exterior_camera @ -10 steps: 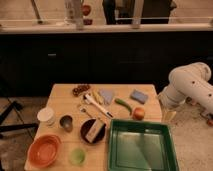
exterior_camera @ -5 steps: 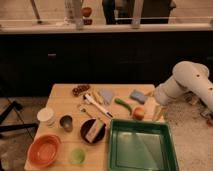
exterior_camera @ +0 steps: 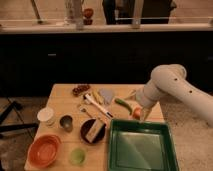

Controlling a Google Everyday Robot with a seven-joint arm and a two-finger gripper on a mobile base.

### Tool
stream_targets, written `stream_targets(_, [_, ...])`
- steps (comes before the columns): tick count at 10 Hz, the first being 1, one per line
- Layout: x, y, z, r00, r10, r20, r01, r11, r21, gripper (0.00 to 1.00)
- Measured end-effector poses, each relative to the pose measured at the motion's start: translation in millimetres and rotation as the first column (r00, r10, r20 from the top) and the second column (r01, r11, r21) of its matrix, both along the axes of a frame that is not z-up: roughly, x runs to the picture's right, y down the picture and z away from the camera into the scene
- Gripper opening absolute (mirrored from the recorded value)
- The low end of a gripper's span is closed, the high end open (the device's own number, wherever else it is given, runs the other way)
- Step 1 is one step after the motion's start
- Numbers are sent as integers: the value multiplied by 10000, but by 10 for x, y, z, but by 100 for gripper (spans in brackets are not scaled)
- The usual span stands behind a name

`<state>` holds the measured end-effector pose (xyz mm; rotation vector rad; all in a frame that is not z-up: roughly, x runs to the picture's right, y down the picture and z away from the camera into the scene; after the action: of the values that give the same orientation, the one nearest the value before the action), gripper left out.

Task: Place eraser in plastic cup

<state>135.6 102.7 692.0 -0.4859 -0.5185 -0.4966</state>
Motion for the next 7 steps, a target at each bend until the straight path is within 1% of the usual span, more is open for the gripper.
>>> stream_targets(1, [-84, 8, -6, 9994, -275, 188, 273, 9996, 118, 80])
stream_targets(7, [-79, 6, -9, 9995, -253, 188, 251, 9996, 130, 80])
